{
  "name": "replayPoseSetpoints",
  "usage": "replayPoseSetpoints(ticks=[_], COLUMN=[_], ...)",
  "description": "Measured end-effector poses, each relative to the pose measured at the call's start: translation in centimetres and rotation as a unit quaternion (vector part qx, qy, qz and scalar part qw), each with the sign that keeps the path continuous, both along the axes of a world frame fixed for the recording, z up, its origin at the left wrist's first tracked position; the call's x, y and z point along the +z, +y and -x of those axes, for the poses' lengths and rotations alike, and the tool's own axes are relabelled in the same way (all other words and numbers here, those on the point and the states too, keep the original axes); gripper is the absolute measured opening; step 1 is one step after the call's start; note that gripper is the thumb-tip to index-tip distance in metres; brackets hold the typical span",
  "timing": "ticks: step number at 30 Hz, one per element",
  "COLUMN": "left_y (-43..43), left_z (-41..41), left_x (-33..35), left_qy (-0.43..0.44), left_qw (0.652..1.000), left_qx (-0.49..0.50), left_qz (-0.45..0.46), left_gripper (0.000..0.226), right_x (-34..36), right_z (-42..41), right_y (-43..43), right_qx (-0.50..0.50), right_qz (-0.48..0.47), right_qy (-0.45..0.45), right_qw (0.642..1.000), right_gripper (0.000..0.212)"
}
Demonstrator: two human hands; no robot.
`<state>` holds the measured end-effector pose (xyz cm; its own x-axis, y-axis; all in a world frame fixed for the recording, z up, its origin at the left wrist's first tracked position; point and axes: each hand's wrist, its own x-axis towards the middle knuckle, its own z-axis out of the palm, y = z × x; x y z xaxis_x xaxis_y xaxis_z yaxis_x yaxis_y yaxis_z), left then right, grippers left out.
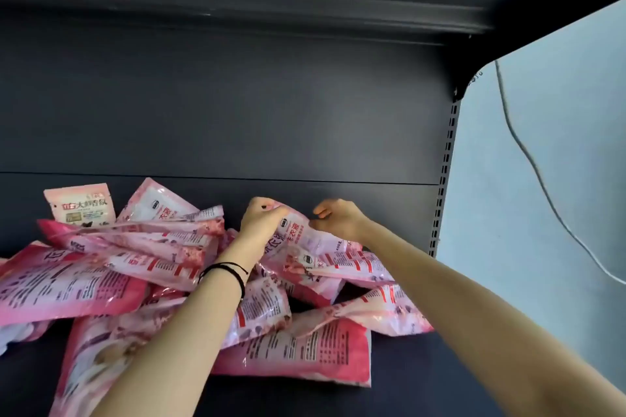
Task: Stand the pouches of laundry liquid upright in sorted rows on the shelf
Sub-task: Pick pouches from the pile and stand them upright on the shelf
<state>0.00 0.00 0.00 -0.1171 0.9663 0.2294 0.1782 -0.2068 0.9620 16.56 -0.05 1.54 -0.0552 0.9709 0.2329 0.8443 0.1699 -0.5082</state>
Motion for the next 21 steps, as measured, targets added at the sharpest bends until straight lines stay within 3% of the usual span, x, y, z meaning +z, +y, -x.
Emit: replayPoseSetpoints(ticks=[5,8,11,13,15,18,21], left_y=[1.8,2.3,2.7,2.9,3.1,2.7,2.3], left_z=[-0.5,-0.5,-0.5,-0.7,-1.2,-2.9,-5.3], left_x=[-1.0,-1.1,-0.8,-0.4,-0.2,-0.1,-0.3], left_qy=[-0.048,-0.053,-0.058,-0.055,-0.046,-0.054,-0.074], left_qw=[0.999,0.999,0.998,0.998,0.999,0.998,0.996], left_qx=[-0.002,0.01,0.015,0.013,0.011,-0.003,-0.02], left_qz=[0.012,0.011,0.015,0.016,0.007,0.011,0.04], left_gripper=[0.023,0.028,0.038,0.046,0.049,0.052,0.064], right_x=[-0.5,-1.0,-1.0,-0.6,-0.3,0.0,-0.5], right_z=[1.8,1.8,1.0,-0.3,-2.2,-5.4,-7.9], right_y=[3.7,5.2,5.8,5.5,5.1,3.9,2.4], right_qx=[-0.028,-0.035,-0.033,-0.038,-0.044,-0.019,0.022], right_qz=[0.064,0.052,0.035,0.015,0.002,0.016,0.053], right_qy=[-0.047,-0.069,-0.029,0.055,0.195,0.397,0.492], right_qw=[0.996,0.996,0.998,0.998,0.98,0.918,0.869], right_gripper=[0.031,0.02,0.019,0.023,0.026,0.026,0.021])
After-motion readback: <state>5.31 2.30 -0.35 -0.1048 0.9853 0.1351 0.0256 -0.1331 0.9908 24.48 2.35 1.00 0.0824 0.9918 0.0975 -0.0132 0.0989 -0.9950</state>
